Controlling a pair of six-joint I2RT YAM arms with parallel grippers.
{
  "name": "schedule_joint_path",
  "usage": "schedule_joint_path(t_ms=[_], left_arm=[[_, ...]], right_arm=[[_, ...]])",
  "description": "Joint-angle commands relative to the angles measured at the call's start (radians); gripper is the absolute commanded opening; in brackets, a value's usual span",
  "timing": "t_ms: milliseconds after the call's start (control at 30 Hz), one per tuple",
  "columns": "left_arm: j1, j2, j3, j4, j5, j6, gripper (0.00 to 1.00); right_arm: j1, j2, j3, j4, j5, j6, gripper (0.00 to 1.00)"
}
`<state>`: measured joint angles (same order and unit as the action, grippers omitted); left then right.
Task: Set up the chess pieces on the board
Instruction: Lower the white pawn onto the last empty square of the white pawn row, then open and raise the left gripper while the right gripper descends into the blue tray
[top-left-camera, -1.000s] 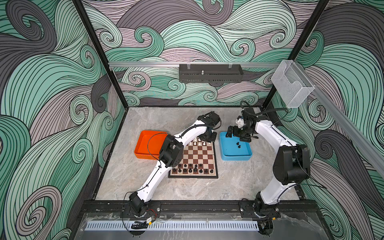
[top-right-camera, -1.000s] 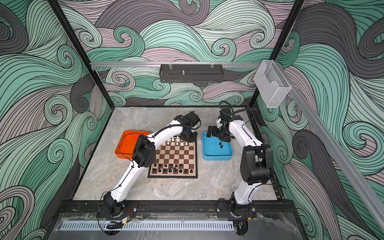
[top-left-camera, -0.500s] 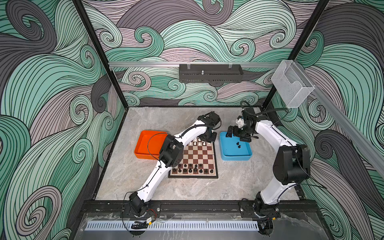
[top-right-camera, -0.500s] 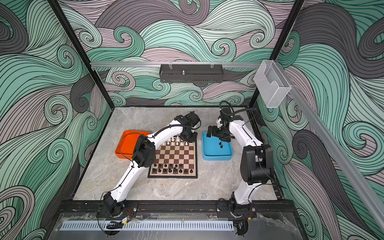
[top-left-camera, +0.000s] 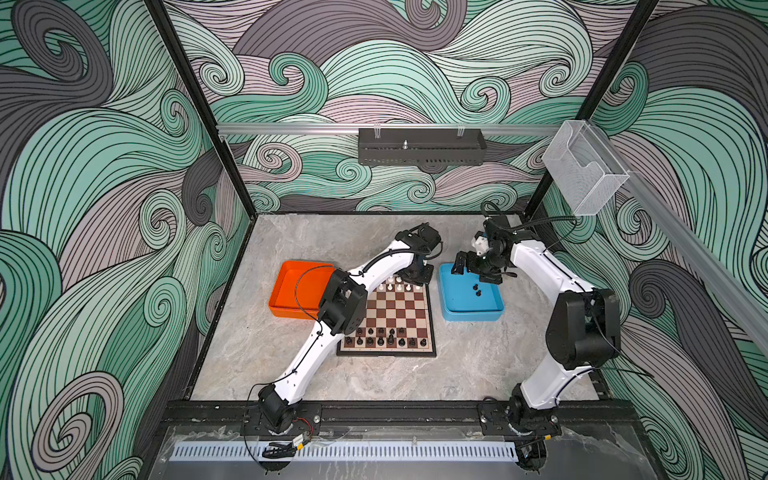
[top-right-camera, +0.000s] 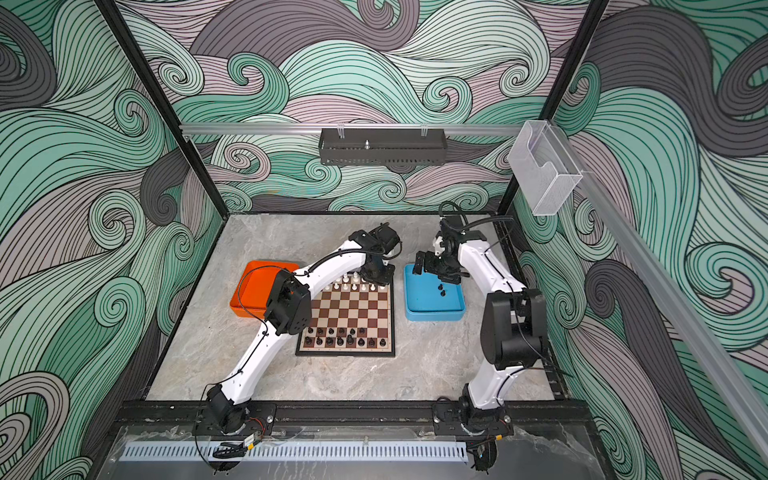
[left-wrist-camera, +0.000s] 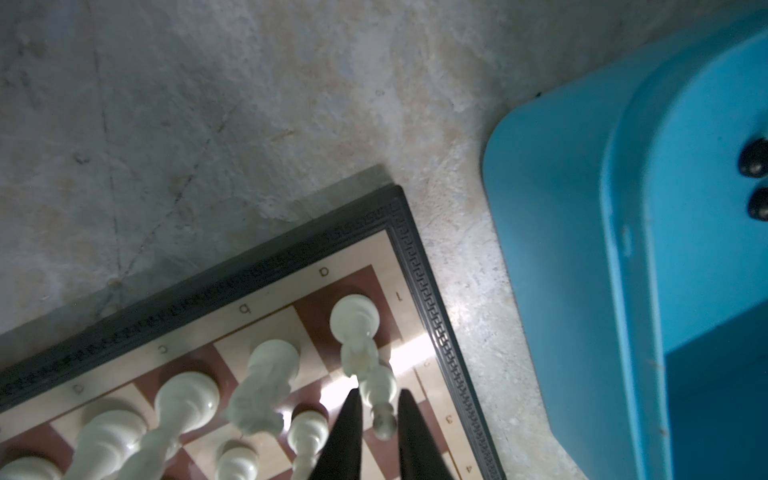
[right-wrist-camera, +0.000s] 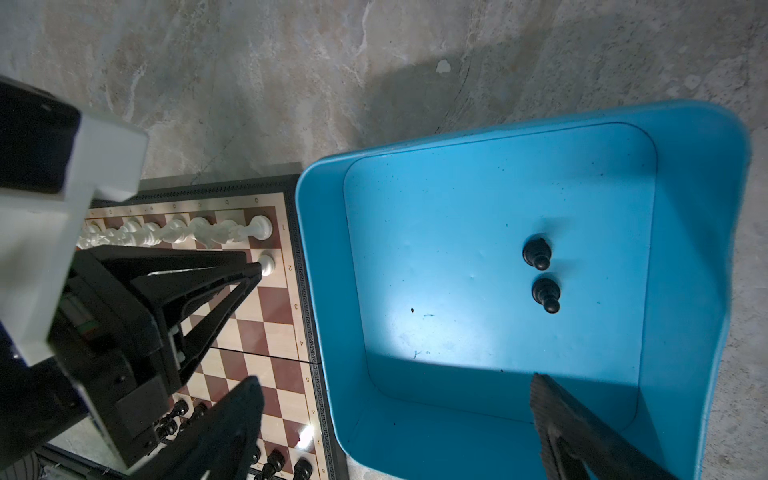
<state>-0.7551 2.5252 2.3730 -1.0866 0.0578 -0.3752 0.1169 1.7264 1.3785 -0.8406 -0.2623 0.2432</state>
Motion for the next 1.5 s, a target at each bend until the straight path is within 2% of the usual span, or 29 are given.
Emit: schedule_joint_path(t_ms=[0, 133, 500, 600, 733, 967, 1033, 1267, 1467], left_arm=[[-0.007, -0.018, 0.023, -0.042, 0.022, -0.005, 0.27], [-0.007, -0.071, 0.025, -0.049, 0.033, -0.006, 0.32], [-0.003, -0.231, 0.024, -0.127, -0.017, 0.021, 0.34], [0.003, -0.282, 0.008, -0.154, -0.093, 0.006, 0.39], [0.041, -0.355, -0.052, -0.172, -0.139, 0.010, 0.52], [0.209, -0.536, -0.327, -0.071, -0.148, 0.010, 0.75], [0.268, -0.575, -0.389, -0.049, -0.150, 0.012, 0.78], [0.488, -0.657, -0.563, 0.048, -0.087, -0.001, 0.79], [0.610, -0.676, -0.639, 0.090, -0.049, 0.000, 0.79]], right_arm=[[-0.010, -0.024, -0.017, -0.001, 0.005, 0.002, 1.00], [-0.013, -0.033, -0.019, -0.004, 0.020, 0.014, 1.00], [-0.016, -0.058, -0.008, -0.011, 0.058, 0.016, 1.00], [-0.016, -0.051, 0.002, -0.026, 0.070, 0.016, 1.00], [-0.016, -0.032, 0.021, -0.037, 0.101, 0.013, 1.00], [-0.016, 0.046, 0.076, -0.083, 0.184, -0.022, 0.99], [-0.016, 0.072, 0.086, -0.092, 0.211, -0.033, 0.99], [-0.023, 0.160, 0.110, -0.106, 0.275, -0.054, 0.94], [-0.026, 0.225, 0.114, -0.107, 0.294, -0.061, 0.89]])
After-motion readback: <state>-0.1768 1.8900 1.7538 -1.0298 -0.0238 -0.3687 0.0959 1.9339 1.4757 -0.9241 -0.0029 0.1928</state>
